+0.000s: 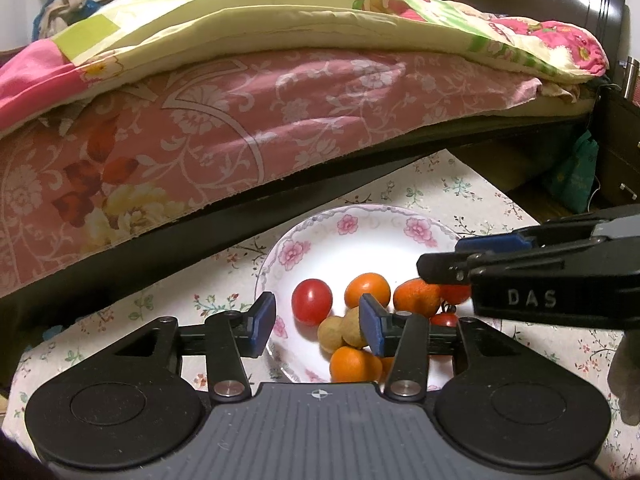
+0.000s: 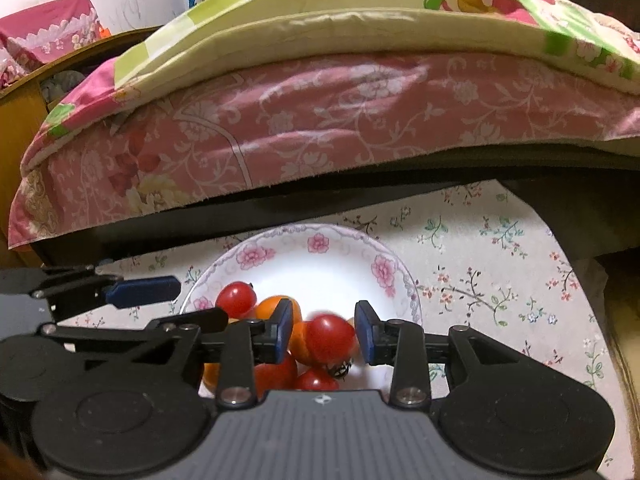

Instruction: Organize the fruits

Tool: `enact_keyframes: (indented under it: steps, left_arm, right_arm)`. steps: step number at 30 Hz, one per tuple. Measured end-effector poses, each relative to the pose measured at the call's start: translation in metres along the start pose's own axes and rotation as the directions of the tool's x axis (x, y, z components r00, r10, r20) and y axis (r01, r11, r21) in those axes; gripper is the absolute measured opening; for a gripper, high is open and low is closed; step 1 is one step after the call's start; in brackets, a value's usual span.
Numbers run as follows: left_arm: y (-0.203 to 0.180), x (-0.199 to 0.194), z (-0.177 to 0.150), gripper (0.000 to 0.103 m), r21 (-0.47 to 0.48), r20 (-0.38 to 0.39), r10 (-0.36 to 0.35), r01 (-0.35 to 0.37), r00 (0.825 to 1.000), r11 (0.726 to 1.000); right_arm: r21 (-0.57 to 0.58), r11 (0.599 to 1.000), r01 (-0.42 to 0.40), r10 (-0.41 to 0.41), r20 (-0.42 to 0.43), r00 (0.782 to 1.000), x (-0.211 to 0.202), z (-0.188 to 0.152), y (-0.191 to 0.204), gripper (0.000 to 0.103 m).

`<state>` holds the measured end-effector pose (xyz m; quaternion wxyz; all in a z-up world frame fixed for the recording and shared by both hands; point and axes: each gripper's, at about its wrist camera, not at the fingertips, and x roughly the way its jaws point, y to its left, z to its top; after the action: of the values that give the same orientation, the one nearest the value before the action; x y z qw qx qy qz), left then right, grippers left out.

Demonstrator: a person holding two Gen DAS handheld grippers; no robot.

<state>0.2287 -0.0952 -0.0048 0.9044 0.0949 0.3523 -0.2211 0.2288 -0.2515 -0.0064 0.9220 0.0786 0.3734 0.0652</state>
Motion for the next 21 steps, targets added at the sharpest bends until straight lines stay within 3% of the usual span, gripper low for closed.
enact_keyframes:
  steps: [12, 21]
  left_arm:
    - [0.006, -0.025, -0.010, 0.071, -0.036, 0.004, 0.025, -0.025, 1.000, 0.999]
    - [0.008, -0.060, -0.030, 0.088, -0.088, 0.003, 0.074, -0.073, 0.997, 0.993]
  right_arm:
    - [0.009, 1.000, 0.028, -0.028, 0.026, 0.999, -0.024, 0.000, -0.001, 0.036]
    - [0.027, 0.999, 0.037, -0.037, -0.004, 0.999, -0.056, -0.027, 0.012, 0.038]
